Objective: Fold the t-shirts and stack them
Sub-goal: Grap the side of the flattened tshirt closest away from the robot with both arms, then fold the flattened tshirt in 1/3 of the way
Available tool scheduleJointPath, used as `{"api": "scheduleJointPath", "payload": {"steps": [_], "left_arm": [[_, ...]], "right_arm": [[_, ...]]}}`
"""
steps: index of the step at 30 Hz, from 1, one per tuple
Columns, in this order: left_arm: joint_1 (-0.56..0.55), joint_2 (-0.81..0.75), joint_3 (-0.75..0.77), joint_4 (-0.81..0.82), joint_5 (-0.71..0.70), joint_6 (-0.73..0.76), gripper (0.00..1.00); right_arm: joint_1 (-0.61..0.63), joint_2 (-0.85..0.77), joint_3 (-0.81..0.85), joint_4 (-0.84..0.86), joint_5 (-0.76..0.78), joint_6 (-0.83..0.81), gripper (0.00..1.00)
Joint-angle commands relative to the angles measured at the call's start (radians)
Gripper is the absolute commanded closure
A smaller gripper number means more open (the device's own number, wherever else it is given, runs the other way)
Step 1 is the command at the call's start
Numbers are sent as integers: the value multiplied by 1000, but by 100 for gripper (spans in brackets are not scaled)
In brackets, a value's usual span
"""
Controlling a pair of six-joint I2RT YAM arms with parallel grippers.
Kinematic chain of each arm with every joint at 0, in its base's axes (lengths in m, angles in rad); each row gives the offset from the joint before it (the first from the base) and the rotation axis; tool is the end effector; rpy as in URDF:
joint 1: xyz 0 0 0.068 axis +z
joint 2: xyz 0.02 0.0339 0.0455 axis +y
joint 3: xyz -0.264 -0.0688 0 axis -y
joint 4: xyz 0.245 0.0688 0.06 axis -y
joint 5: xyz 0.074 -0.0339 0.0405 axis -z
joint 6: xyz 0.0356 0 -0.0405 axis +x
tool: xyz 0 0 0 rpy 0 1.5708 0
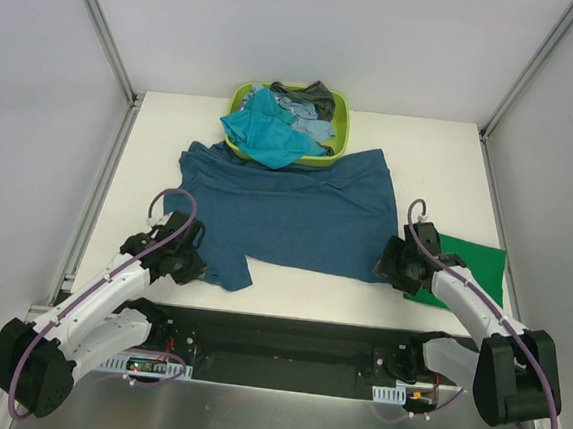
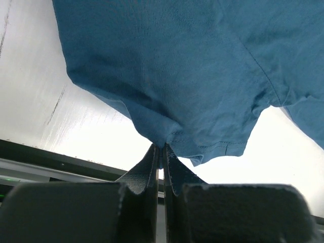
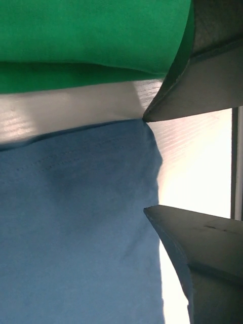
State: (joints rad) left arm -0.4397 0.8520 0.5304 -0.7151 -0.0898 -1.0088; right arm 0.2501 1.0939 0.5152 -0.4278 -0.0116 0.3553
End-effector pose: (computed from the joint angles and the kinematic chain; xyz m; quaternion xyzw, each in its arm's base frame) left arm 0.1401 -0.0624 0.1975 -0.2819 0.9215 -0.1422 0.2261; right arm 0.1892 0.0488 0.1717 0.0489 0.9592 0.0883 0.2641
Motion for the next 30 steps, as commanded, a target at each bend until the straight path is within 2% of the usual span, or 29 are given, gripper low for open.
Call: {"api": "scheduleJointPath", "payload": {"steps": [1,4,6,11,14,16,23,30], "left_arm": [[-10,1,33,-3,-39,18,100],[-10,-1,34,-1,-45,13,100],[-10,-2,36,-3,-53,13,100],[-10,-13,54,-17,-7,25,100],[-10,-53,62,-67,88,19,100],[-10,-92,86,-130,122,21,100],[-10,-313,259,-466,36,7,100],[-10,-465,333,-596,131,-31,100]], "right_arm": [[-6,40,2,35,64,54,32],[-6,58,-4,44,79,59,39],[-6,67,-1,46,84,60,47],[-5,43,16,5,94,42,83],[-6,2,17,-32,65,14,97],[-6,-22,26,-81,26,-12,99],[-6,-158,88,-336,-73,-96,99],[-5,-331,114,-554,-204,-124,99]]}}
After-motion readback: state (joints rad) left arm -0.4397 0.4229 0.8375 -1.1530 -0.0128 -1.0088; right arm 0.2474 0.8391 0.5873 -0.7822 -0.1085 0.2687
